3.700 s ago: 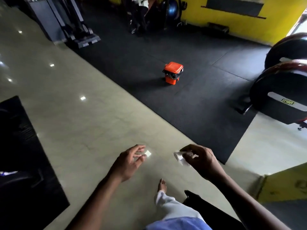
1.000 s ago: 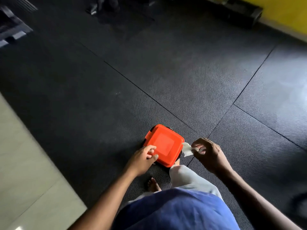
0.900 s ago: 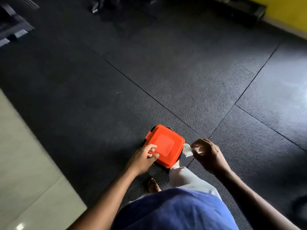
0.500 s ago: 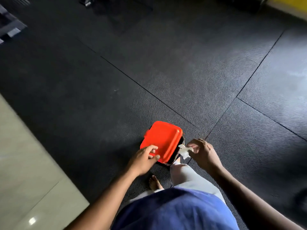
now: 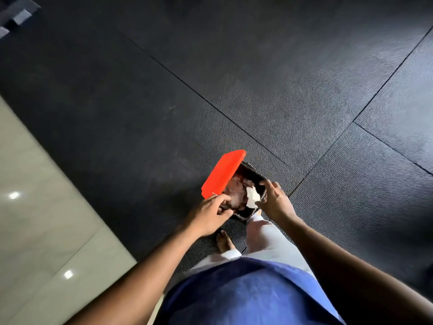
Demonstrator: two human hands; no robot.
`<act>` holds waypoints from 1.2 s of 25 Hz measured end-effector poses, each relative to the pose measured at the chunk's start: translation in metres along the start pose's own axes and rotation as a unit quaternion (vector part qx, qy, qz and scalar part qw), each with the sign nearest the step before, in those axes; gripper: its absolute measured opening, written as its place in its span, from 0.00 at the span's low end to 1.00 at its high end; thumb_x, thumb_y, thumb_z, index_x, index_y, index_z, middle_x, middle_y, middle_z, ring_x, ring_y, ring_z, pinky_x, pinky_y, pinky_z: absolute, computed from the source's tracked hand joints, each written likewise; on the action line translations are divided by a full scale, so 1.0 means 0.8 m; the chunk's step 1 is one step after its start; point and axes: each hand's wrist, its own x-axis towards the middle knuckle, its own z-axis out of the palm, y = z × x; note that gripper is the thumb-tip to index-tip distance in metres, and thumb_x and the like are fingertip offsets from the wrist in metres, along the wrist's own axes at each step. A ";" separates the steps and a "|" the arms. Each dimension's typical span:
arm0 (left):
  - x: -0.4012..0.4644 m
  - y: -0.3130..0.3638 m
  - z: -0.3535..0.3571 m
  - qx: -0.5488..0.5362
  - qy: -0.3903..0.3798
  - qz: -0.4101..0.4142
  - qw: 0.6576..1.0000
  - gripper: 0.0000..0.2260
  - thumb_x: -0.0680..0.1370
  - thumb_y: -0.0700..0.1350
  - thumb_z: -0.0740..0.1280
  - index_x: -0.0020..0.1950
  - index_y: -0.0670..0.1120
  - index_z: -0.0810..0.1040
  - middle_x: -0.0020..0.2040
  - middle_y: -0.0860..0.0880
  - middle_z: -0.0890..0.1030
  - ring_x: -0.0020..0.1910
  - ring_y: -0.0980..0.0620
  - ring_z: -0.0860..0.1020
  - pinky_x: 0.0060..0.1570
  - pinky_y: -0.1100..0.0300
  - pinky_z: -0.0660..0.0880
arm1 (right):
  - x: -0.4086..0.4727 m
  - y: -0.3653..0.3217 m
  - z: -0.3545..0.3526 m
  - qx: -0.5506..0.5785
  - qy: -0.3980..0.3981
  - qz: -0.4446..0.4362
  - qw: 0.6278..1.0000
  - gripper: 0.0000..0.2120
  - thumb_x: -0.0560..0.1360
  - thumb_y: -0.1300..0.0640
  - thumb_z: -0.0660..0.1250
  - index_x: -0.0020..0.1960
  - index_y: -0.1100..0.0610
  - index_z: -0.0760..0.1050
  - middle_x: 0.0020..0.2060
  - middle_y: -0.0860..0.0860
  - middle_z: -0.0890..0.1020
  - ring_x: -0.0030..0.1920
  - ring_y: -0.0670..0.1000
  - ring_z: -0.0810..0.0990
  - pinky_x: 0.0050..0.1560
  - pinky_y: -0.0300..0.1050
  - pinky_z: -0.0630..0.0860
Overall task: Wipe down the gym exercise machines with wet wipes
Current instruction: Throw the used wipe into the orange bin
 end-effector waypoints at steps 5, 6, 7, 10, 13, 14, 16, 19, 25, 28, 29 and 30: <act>-0.016 -0.024 -0.011 0.011 -0.011 -0.018 1.000 0.17 0.81 0.52 0.70 0.70 0.54 0.76 0.60 0.56 0.78 0.54 0.54 0.83 0.58 0.52 0.79 | -0.004 0.011 0.012 -0.030 -0.026 0.006 0.999 0.29 0.72 0.54 0.76 0.70 0.55 0.72 0.59 0.56 0.78 0.59 0.60 0.79 0.55 0.57 0.79; -0.018 -0.029 -0.012 0.007 -0.012 -0.018 1.000 0.17 0.81 0.52 0.70 0.69 0.54 0.76 0.59 0.56 0.78 0.53 0.55 0.83 0.57 0.51 0.80 | -0.009 0.014 0.013 -0.028 -0.015 0.002 1.000 0.25 0.72 0.54 0.76 0.67 0.55 0.74 0.58 0.55 0.79 0.58 0.59 0.80 0.54 0.56 0.80; -0.018 -0.032 -0.012 0.003 -0.012 -0.017 1.000 0.17 0.81 0.52 0.70 0.69 0.54 0.77 0.59 0.56 0.78 0.53 0.55 0.83 0.57 0.50 0.80 | -0.015 0.016 0.012 -0.025 -0.004 -0.005 1.000 0.23 0.72 0.54 0.77 0.64 0.55 0.77 0.57 0.55 0.81 0.57 0.57 0.81 0.54 0.55 0.80; -0.018 -0.033 -0.012 -0.003 -0.007 -0.012 1.000 0.17 0.81 0.52 0.70 0.69 0.54 0.77 0.60 0.55 0.79 0.53 0.54 0.83 0.57 0.50 0.80 | -0.037 0.016 0.005 -0.005 0.010 -0.012 1.000 0.17 0.73 0.55 0.76 0.61 0.54 0.80 0.56 0.53 0.82 0.54 0.54 0.82 0.54 0.52 0.80; -0.018 -0.027 -0.016 -0.012 -0.006 0.004 1.000 0.16 0.81 0.51 0.71 0.68 0.52 0.78 0.60 0.53 0.80 0.53 0.53 0.83 0.56 0.53 0.79 | -0.061 0.010 0.000 0.005 0.014 -0.035 0.999 0.13 0.75 0.53 0.75 0.59 0.52 0.81 0.54 0.50 0.82 0.47 0.51 0.83 0.52 0.50 0.80; -0.017 -0.026 -0.017 -0.018 -0.006 0.011 1.000 0.16 0.81 0.50 0.71 0.68 0.52 0.78 0.60 0.53 0.80 0.53 0.53 0.83 0.56 0.54 0.79 | -0.068 0.008 -0.001 0.005 0.017 -0.045 0.999 0.12 0.75 0.53 0.75 0.57 0.51 0.81 0.52 0.49 0.81 0.45 0.50 0.82 0.51 0.50 0.80; -0.013 -0.025 -0.015 -0.025 -0.010 0.025 0.999 0.16 0.81 0.49 0.71 0.68 0.51 0.78 0.59 0.51 0.80 0.53 0.53 0.83 0.55 0.58 0.78 | -0.083 0.003 -0.005 0.009 0.035 -0.062 0.997 0.12 0.75 0.53 0.75 0.58 0.51 0.81 0.51 0.49 0.80 0.43 0.48 0.82 0.51 0.49 0.80; 0.000 -0.022 -0.008 -0.023 -0.029 0.038 0.999 0.16 0.81 0.45 0.72 0.69 0.48 0.79 0.60 0.49 0.81 0.53 0.50 0.83 0.52 0.64 0.75 | -0.112 -0.003 -0.016 0.024 0.083 -0.069 0.994 0.14 0.75 0.52 0.74 0.60 0.53 0.82 0.51 0.48 0.80 0.44 0.46 0.82 0.51 0.37 0.76; 0.025 0.049 0.012 -0.023 -0.063 0.113 0.991 0.15 0.81 0.45 0.72 0.67 0.48 0.80 0.58 0.47 0.82 0.51 0.49 0.83 0.54 0.61 0.78 | -0.192 0.010 -0.046 0.072 0.173 -0.031 0.982 0.19 0.75 0.51 0.76 0.63 0.56 0.80 0.52 0.48 0.82 0.45 0.42 0.82 0.50 0.23 0.67; 0.020 0.096 0.035 -0.002 -0.080 0.170 0.982 0.14 0.81 0.43 0.72 0.66 0.45 0.80 0.56 0.49 0.81 0.51 0.51 0.82 0.49 0.76 0.72 | -0.229 0.026 -0.055 0.100 0.218 -0.010 0.971 0.20 0.77 0.50 0.74 0.66 0.55 0.78 0.56 0.47 0.82 0.46 0.42 0.83 0.52 0.32 0.75; 0.016 0.113 0.044 0.005 -0.090 0.184 0.979 0.14 0.81 0.43 0.72 0.66 0.45 0.80 0.56 0.50 0.80 0.51 0.52 0.82 0.47 0.79 0.70 | -0.243 0.033 -0.058 0.109 0.233 0.000 0.966 0.20 0.77 0.50 0.73 0.67 0.54 0.77 0.58 0.46 0.82 0.47 0.41 0.83 0.52 0.35 0.77; 0.010 0.129 0.054 0.011 -0.103 0.194 0.976 0.15 0.81 0.44 0.72 0.67 0.45 0.80 0.57 0.50 0.80 0.50 0.53 0.82 0.47 0.80 0.70 | -0.259 0.042 -0.059 0.118 0.249 0.010 0.961 0.20 0.77 0.50 0.73 0.67 0.53 0.77 0.58 0.45 0.82 0.47 0.41 0.83 0.53 0.38 0.78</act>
